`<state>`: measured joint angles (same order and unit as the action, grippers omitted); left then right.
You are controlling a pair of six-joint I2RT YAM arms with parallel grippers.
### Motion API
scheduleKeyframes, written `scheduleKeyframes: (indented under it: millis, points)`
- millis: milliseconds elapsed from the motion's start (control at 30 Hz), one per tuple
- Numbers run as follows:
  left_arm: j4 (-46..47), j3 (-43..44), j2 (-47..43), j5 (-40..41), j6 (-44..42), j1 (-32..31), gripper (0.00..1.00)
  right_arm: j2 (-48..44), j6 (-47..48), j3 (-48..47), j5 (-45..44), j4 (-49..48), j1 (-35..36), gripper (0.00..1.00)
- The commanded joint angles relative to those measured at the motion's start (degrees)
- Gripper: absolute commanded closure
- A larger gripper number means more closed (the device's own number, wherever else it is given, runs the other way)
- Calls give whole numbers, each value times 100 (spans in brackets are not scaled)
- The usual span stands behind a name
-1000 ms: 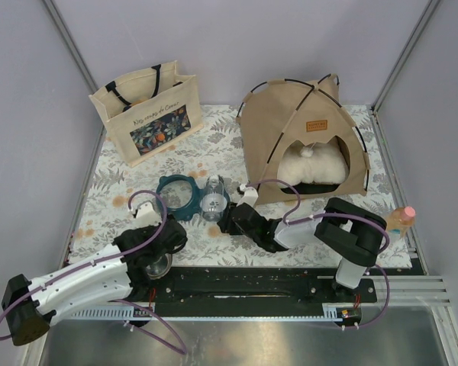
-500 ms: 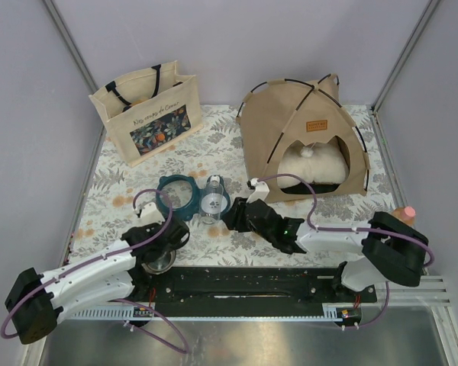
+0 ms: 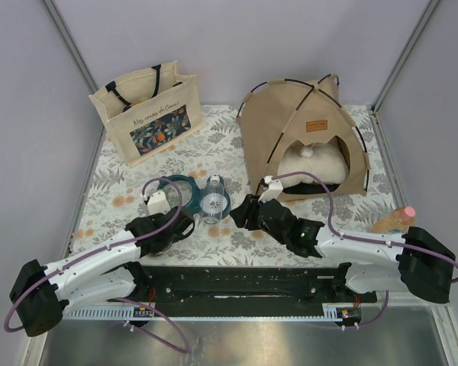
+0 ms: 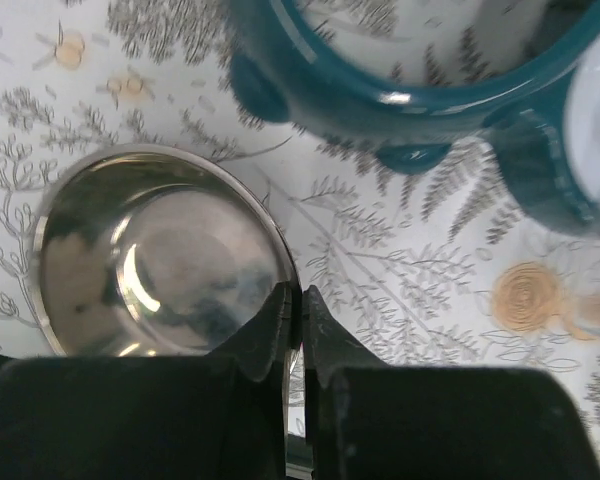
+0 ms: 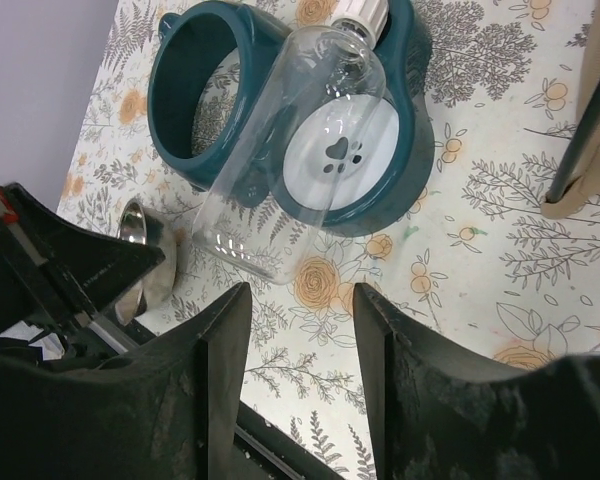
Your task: Set up the pet tent
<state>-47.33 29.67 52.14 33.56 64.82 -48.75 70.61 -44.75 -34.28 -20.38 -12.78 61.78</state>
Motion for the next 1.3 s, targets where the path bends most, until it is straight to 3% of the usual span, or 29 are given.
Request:
scheduleKeyframes:
  millis: [0, 200, 467, 733, 1033, 1267]
  points:
    - [233, 802, 138, 519, -828, 32, 100, -337, 81, 106, -317, 170, 10, 46]
    - [417, 1900, 761, 1082, -1769, 128, 100, -513, 98, 203, -423, 267, 10, 44]
    - [909, 2956, 1983, 943, -2237, 832, 100, -653, 107, 238, -423, 434, 10, 44]
    - [1139, 3413, 2941, 783, -2097, 1131, 100, -776, 133, 264, -467, 574, 1, 43]
    - [1402, 3282, 3539, 670, -1876, 1307, 100, -864, 81, 378, -432, 627, 1, 43]
    - [1499, 3291, 3663, 257, -1850, 1316, 62, -926, 72, 405, -432, 662, -8, 43]
